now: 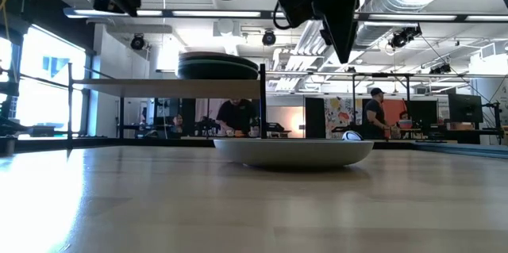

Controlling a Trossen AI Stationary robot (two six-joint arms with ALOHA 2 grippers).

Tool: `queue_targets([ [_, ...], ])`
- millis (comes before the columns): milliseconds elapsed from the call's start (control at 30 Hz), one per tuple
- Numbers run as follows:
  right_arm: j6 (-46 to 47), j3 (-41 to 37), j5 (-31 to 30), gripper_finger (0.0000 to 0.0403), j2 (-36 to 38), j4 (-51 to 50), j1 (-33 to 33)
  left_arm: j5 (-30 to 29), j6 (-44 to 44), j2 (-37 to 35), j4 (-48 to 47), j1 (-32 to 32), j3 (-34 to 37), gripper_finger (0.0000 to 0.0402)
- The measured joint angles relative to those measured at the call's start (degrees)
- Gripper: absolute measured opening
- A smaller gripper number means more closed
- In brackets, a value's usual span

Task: Place and stack plates onto a shelf
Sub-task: Put the white plate on the shelf

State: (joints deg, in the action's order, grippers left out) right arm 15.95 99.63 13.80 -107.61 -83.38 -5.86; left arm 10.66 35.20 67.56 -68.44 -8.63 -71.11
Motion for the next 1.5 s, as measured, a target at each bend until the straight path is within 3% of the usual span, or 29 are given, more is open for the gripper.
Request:
queue_targets([
  [267, 6.23, -5.18, -0.09, 0.0133, 0.0, 10.36, 9.22, -1.35, 1.72, 0.01, -1.25, 6.99, 0.0, 0.0074],
  [667, -0.18, -13.75, -1.81, 0.0133, 0.0, 26.36, 21.58, -4.23, 5.78, 0.01, -1.23, 15.9, 0.02, 0.0074],
  [900, -4.91, -16.22, -9.27, 0.0133, 0.0, 31.07, 23.93, -6.87, 8.51, 0.03, -1.16, 20.26, 0.02, 0.0074],
  [1500, -9.31, -25.84, -11.19, 0.0133, 0.0, 44.86, 23.86, -12.94, 14.21, 0.03, -0.81, 25.32, 0.02, 0.0074],
])
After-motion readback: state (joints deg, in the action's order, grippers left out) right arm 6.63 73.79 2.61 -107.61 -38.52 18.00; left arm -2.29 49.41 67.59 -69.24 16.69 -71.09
